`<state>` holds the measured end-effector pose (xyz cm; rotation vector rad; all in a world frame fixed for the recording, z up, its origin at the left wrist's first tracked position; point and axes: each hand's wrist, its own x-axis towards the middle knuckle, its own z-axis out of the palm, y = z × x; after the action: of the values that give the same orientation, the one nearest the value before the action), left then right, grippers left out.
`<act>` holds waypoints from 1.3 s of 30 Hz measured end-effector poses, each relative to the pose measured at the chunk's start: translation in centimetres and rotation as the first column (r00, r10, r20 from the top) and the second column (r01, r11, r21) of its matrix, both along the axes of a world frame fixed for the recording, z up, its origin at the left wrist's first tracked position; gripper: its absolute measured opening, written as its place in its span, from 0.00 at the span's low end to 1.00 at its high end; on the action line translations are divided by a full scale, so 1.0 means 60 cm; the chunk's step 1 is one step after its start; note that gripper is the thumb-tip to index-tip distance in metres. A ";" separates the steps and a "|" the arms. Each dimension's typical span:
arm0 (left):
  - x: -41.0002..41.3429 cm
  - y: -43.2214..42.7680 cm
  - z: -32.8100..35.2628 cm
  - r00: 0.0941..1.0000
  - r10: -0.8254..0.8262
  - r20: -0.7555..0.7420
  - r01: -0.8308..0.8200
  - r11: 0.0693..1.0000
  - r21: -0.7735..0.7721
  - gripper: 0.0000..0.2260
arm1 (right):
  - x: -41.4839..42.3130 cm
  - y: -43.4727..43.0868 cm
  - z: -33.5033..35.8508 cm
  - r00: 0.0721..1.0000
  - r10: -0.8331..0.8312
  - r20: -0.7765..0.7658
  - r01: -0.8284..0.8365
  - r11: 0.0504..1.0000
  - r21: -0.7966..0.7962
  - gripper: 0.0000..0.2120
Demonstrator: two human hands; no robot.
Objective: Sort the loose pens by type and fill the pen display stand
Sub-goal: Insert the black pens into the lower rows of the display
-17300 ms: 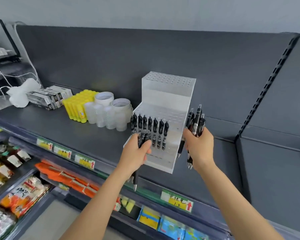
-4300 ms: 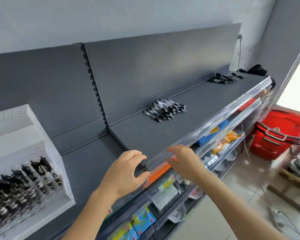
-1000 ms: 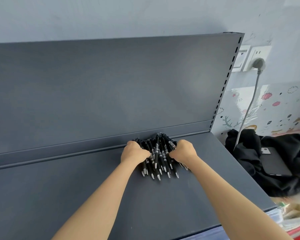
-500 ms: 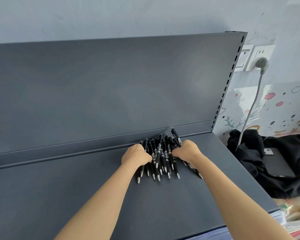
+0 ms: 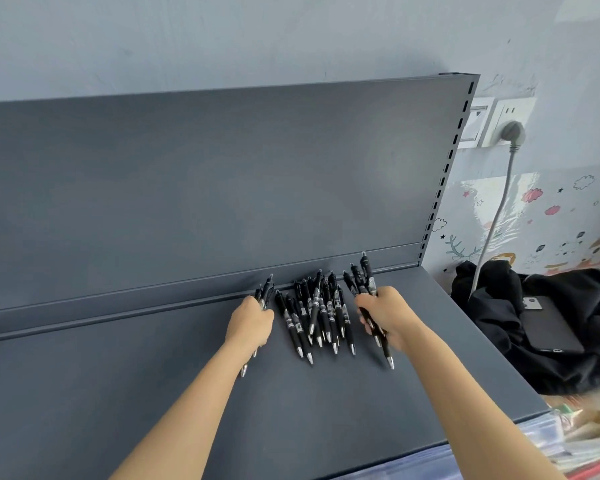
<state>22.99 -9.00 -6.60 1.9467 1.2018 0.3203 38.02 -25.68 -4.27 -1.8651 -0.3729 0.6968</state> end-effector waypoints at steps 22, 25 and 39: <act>-0.235 -0.066 0.072 0.876 0.298 0.378 -0.133 0.905 -0.404 0.08 | -0.260 0.036 0.026 0.697 0.301 -0.650 0.112 0.851 0.514 0.08; -0.312 -0.055 0.080 0.864 0.321 0.389 -0.176 0.915 -0.363 0.09 | -0.329 0.063 0.031 0.702 0.332 -0.631 0.060 0.855 0.516 0.10; -0.839 -0.015 0.080 0.739 0.498 0.453 -0.429 0.867 -0.252 0.11 | -0.818 0.189 0.028 0.678 0.504 -0.535 -0.245 0.841 0.482 0.06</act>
<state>-27.37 -9.87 -1.78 1.2925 1.2892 0.9322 -11.08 -14.33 -2.56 -1.0768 -0.4080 1.4065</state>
